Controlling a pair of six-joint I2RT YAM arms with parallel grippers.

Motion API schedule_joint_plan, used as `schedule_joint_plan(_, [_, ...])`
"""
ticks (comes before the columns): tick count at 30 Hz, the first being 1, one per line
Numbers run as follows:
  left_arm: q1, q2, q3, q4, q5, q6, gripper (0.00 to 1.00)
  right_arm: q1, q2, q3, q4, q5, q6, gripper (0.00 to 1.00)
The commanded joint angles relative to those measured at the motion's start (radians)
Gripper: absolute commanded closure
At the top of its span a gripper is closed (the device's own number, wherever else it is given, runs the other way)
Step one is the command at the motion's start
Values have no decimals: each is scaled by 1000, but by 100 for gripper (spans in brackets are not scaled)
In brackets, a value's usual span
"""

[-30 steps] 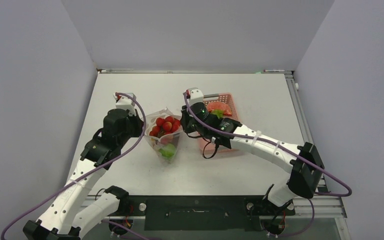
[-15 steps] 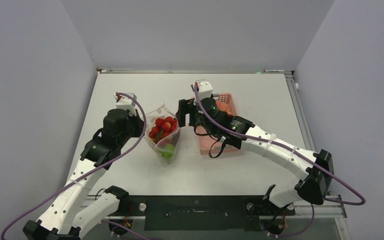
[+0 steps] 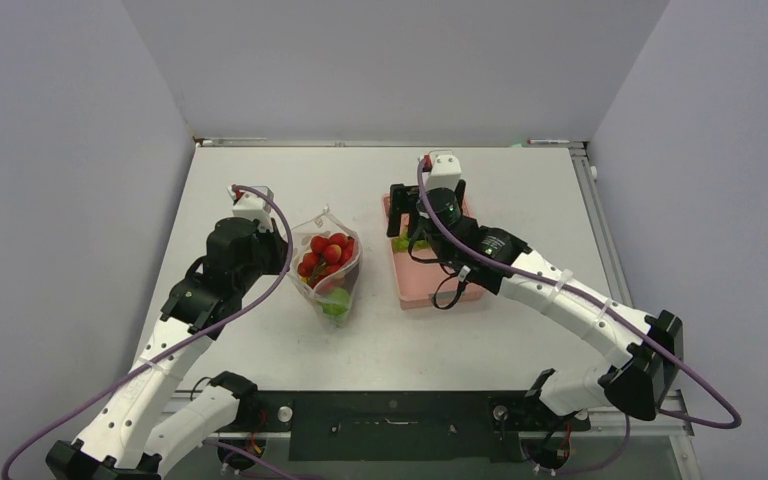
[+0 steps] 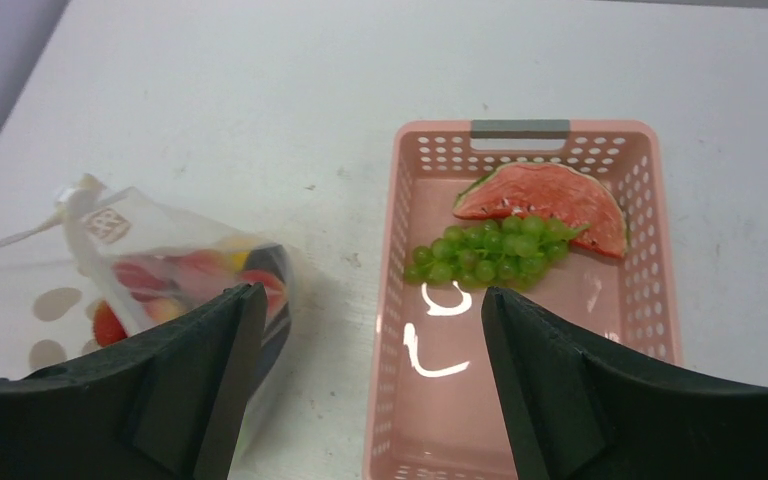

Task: Place the food in the zip-top bag and seal the zipper
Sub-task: Pick up the fake fruit from the bin.

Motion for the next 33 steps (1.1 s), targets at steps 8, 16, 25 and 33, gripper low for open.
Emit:
schedule_joint_plan(8, [1,-13,13,51,12,2,100,-132,42,-109,5,44,85,18])
schedule_joint_plan(16, [1,-12,13,51,12,2,100,-210,136,-168,76,-53,161,16])
schedule_joint_plan(25, [1,-15,12,50,12,2,100,-279,264,-165,154,-92,267,16])
schedule_joint_plan(33, [-1,-18,13,50,12,5,100,-310,395,-114,199,-112,327,19])
